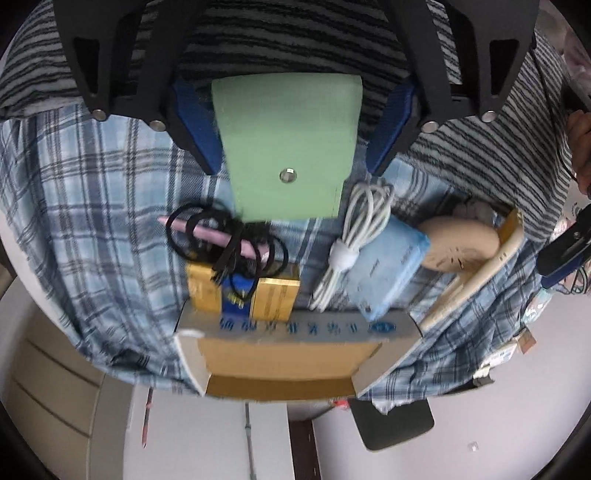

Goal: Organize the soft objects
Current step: 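Lower the right tool onto the green felt pouch and close it, then grasp the beige phone case with the left tool while the right tool holds the pouch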

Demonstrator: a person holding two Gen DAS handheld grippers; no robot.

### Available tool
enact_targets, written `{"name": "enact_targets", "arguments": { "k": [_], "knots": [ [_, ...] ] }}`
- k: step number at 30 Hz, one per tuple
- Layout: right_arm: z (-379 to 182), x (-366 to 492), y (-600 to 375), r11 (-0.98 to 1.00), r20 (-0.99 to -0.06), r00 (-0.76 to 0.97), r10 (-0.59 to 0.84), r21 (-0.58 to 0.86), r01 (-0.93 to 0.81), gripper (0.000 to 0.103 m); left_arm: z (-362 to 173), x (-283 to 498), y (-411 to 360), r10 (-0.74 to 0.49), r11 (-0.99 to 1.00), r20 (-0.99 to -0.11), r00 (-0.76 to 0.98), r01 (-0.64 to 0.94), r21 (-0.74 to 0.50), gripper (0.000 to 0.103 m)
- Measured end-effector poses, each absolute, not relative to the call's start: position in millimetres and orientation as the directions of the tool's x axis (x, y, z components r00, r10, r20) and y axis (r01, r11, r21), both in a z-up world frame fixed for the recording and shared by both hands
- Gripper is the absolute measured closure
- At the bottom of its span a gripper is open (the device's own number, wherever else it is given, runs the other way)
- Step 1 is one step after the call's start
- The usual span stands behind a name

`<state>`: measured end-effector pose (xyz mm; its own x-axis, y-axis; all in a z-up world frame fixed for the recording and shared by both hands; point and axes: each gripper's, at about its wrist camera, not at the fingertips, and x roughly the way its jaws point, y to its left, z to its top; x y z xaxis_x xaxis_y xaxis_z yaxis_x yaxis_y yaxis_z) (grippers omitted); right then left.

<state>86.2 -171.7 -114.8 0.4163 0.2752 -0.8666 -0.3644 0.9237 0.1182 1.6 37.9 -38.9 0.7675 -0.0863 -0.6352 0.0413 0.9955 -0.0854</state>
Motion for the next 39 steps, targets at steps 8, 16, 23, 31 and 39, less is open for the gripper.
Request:
{"name": "enact_targets", "arguments": {
  "k": [8,16,23,31,39],
  "knots": [
    [-108,79,-169,0.919,-0.848,0.455,0.272,0.089,-0.384,0.034,-42,-2,42,-0.057,0.997,-0.65,0.758,0.006,-0.08,0.004],
    [-53,51,-179,0.943,-0.61,0.756,0.237,-0.041,-0.329,0.034,-35,9,66,-0.1,0.955,-0.656,0.748,-0.112,-0.273,0.004],
    [-34,56,-173,0.947,-0.496,0.837,0.231,-0.084,-0.311,0.034,-52,47,70,-0.22,0.888,-0.711,0.668,-0.165,-0.429,0.007],
    [-51,69,-169,0.955,-0.501,0.845,0.188,-0.108,-0.277,0.034,-87,85,62,-0.273,0.865,-0.778,0.565,-0.209,-0.456,0.009],
    [-55,67,-166,0.947,-0.511,0.836,0.199,-0.119,-0.299,0.034,-104,88,55,-0.313,0.863,-0.785,0.534,-0.185,-0.47,0.021]
  ]
}}
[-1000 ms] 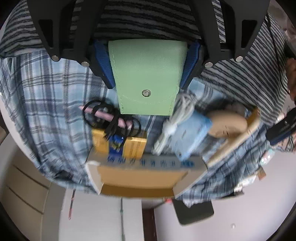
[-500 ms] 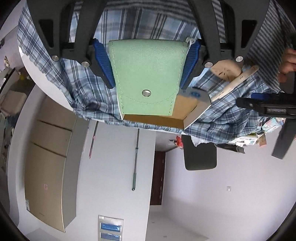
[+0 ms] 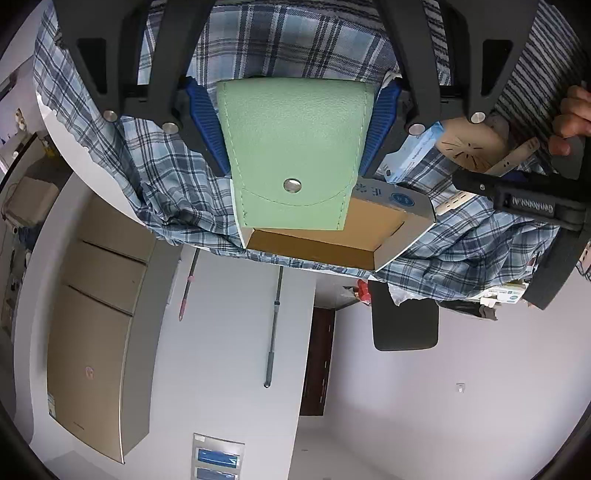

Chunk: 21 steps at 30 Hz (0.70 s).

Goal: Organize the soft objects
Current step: 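Grasp the beige phone case with the left tool while the right tool holds the pouch, then lift and carry the pouch and phone case over the cardboard box with both tools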

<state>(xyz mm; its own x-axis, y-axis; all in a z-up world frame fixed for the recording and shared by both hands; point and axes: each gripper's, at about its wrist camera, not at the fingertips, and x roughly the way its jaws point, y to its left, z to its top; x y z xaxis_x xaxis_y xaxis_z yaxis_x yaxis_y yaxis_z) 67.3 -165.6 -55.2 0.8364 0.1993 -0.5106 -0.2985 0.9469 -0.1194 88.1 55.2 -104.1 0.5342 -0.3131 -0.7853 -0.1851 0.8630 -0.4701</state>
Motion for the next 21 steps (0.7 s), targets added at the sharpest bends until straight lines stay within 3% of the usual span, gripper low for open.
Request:
{"name": "enact_targets", "arguments": {
  "k": [12,21],
  "knots": [
    [-55,65,-169,0.951,-0.501,0.842,0.201,-0.105,-0.29,0.033,-80,69,27,-0.221,0.949,-0.708,0.671,-0.018,-0.313,0.027],
    [-55,67,-169,0.951,-0.511,0.834,0.207,-0.095,-0.294,0.033,-60,28,-7,-0.15,0.988,-0.707,0.691,0.127,-0.086,0.027]
  ]
}}
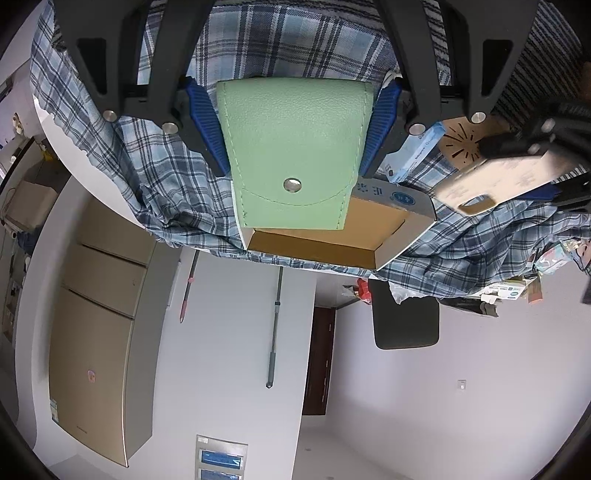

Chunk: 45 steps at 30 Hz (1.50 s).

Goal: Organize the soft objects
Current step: 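Lift and carry the pouch and phone case over the cardboard box with both tools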

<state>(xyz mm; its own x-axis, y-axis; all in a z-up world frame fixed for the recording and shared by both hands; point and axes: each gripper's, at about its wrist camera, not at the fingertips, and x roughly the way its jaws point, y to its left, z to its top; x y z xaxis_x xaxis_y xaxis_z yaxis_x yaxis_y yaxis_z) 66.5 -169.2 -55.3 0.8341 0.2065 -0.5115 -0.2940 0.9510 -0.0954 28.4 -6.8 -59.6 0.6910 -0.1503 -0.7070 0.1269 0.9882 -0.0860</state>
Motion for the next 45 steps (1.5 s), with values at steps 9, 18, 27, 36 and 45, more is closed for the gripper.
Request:
{"name": "enact_targets", "arguments": {
  "k": [9,18,27,36,45],
  "knots": [
    [-55,66,-169,0.95,-0.508,0.836,0.209,-0.096,-0.296,0.033,-59,-13,-10,-0.119,0.988,-0.711,0.693,0.157,-0.012,0.026],
    [-55,65,-168,0.95,-0.506,0.837,0.207,-0.099,-0.294,0.033,-75,-21,-4,-0.075,0.991,-0.772,0.632,0.13,0.01,0.023],
    [-54,64,-169,0.951,-0.498,0.842,0.207,-0.099,-0.293,0.033,-78,-17,-7,-0.03,0.993,-0.774,0.632,0.111,0.052,0.027],
    [-49,55,-171,0.952,-0.447,0.868,0.218,-0.097,-0.289,0.033,-62,-39,0,-0.105,0.992,-0.647,0.755,0.125,-0.015,0.028],
    [-34,34,-181,0.961,-0.312,0.922,0.23,-0.076,-0.266,0.033,-40,-59,4,-0.086,0.996,-0.542,0.836,0.088,-0.023,0.028]
  ]
}}
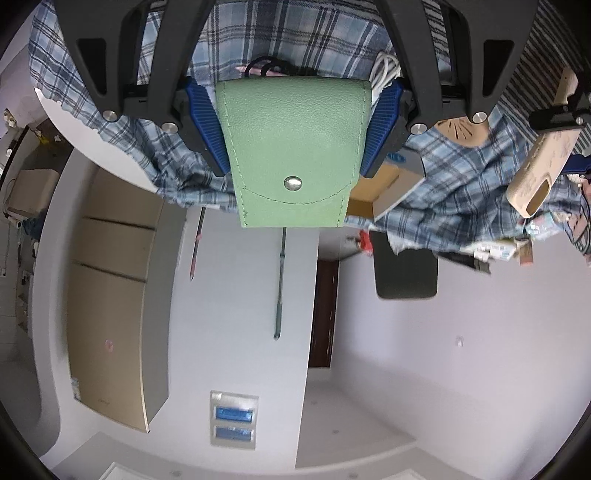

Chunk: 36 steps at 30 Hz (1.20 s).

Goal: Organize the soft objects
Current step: 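Lift and carry the pouch and phone case over the cardboard box with both tools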

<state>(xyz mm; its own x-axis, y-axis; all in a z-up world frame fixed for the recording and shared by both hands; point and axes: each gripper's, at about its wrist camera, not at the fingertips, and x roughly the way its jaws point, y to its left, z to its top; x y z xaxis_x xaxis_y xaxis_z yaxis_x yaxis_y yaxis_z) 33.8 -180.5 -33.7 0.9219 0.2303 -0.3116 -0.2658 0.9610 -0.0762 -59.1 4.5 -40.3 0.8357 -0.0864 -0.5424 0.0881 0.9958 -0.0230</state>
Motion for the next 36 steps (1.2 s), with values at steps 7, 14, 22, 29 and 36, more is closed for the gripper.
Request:
{"name": "enact_targets", "arguments": {
  "k": [7,14,22,29,36],
  "knots": [
    [-5,31,-172,0.956,-0.249,0.939,0.236,-0.114,-0.27,0.033,8,-49,0,-0.092,0.995,-0.431,0.898,0.099,-0.007,0.028],
    [46,46,-166,0.971,-0.085,0.975,0.205,-0.11,-0.214,0.033,58,-9,-7,-0.067,0.998,-0.297,0.953,0.07,0.0,0.028],
    [98,99,-171,0.988,0.0,0.988,0.152,-0.029,-0.152,0.033,123,50,-24,-0.065,0.998,-0.223,0.973,0.058,-0.039,0.028],
    [93,135,-171,0.989,-0.04,0.989,0.146,-0.035,-0.147,0.033,134,97,-30,-0.049,0.996,-0.224,0.973,0.032,-0.078,0.028],
    [31,182,-165,0.988,-0.252,0.957,0.145,-0.018,-0.155,0.033,94,155,-18,-0.034,0.995,-0.352,0.935,-0.001,-0.097,0.028]
  ]
}}
